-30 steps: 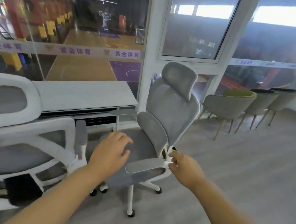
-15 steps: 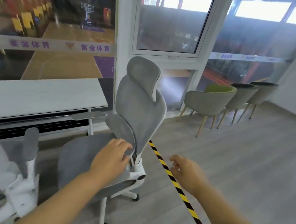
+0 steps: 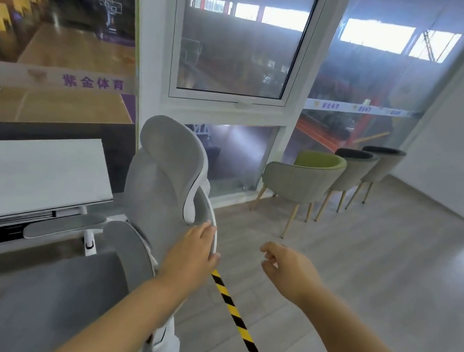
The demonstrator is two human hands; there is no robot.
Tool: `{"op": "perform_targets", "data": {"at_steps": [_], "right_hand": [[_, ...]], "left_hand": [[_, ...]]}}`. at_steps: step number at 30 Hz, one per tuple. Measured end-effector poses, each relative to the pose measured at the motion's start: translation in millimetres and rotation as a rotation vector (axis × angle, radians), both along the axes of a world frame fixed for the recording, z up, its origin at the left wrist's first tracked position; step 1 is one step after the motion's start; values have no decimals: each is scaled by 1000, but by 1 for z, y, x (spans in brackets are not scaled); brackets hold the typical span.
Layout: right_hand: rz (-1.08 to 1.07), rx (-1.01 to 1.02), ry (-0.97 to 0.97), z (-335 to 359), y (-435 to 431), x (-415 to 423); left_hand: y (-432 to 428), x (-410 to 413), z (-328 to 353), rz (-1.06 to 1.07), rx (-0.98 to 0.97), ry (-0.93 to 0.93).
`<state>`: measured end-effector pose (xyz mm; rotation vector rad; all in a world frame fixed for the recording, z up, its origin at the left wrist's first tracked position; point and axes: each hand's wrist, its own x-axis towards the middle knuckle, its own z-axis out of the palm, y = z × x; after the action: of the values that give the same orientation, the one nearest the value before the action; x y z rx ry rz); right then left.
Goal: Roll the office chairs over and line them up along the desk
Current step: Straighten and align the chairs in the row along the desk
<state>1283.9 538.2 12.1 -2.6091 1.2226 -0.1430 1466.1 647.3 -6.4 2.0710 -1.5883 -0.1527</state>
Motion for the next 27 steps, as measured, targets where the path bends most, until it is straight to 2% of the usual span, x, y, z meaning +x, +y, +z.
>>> {"op": "perform_targets", "data": {"at_steps": [8, 14, 21, 27], "right_hand": [[106, 24, -62, -11, -99, 40], [326, 57, -110, -8, -158, 79], [544, 126, -209, -11, -180, 82], [619, 160, -232, -17, -190, 62]], "left_hand": [[-70, -6, -2, 238, 217, -178], [-104, -23, 5, 418, 406, -135], [-122, -48, 9, 637, 486, -150], [-123, -72, 11, 807, 548, -280]]}}
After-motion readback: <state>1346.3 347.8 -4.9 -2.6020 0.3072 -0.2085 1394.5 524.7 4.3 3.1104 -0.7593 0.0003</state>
